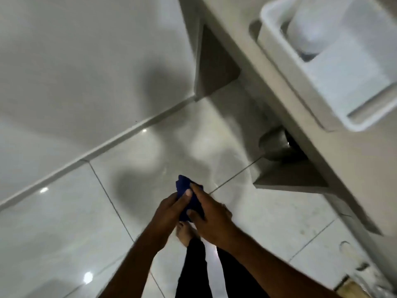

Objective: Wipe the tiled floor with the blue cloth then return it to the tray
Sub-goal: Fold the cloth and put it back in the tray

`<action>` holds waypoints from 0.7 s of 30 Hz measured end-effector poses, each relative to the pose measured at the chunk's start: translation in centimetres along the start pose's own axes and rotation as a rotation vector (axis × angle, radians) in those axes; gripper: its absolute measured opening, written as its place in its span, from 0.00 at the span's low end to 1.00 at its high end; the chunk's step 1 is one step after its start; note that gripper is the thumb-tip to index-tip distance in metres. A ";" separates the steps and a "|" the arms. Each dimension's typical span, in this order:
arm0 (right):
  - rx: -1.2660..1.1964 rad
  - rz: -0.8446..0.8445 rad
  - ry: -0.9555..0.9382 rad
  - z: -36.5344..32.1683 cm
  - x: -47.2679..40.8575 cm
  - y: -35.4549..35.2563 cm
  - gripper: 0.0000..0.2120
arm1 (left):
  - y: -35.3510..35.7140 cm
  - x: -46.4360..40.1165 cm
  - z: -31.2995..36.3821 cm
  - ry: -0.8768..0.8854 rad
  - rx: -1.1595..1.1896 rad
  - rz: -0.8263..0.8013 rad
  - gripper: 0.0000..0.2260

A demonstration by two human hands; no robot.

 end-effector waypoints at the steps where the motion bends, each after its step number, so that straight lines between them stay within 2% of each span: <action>1: 0.016 0.004 -0.038 -3.2 2.2 -1.6 0.32 | 0.4 2.7 3.2 0.042 0.035 0.000 0.17; 4: 0.007 0.050 -0.178 -11.1 7.5 -6.4 0.30 | 1.6 9.4 11.0 0.181 0.058 0.009 0.16; 7: -0.060 0.218 -0.313 -16.1 11.4 -11.5 0.23 | 1.6 14.7 16.2 0.320 0.037 -0.022 0.18; 9: -0.216 0.280 -0.316 -17.6 13.3 -14.1 0.29 | 2.1 17.0 18.7 0.401 0.003 -0.137 0.20; 11: -0.385 0.225 -0.299 -18.1 15.0 -14.9 0.34 | 3.2 19.4 21.0 0.453 0.014 -0.279 0.18; 13: -0.502 0.147 -0.308 -18.2 16.0 -15.3 0.25 | 5.0 22.1 24.0 0.495 -0.017 -0.365 0.20; 15: -0.509 0.122 -0.309 -18.4 16.6 -15.7 0.19 | 7.2 22.9 24.6 0.582 -0.248 -0.412 0.20; 16: -0.517 0.179 -0.300 -17.8 16.7 -16.6 0.20 | 7.3 22.0 24.4 0.520 -0.274 -0.412 0.17; 18: -0.639 0.324 -0.299 -16.2 17.0 -18.6 0.25 | 6.5 20.1 26.0 0.561 -0.429 -0.262 0.04; 20: -0.734 0.395 -0.286 -15.4 17.7 -19.7 0.30 | 6.3 18.8 26.7 0.641 -0.567 -0.203 0.05; 21: -0.767 0.422 -0.298 -15.2 18.2 -20.3 0.32 | 7.2 18.6 27.6 0.668 -0.599 -0.201 0.10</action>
Point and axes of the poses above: each hand's wrist, its own x-axis away from the middle knuckle, its own y-axis out of the palm, z = x × y, the point moved 8 cm from there along -x, towards the middle knuckle, and after that the axes turned 1 degree about y, right-handed, at the moved point
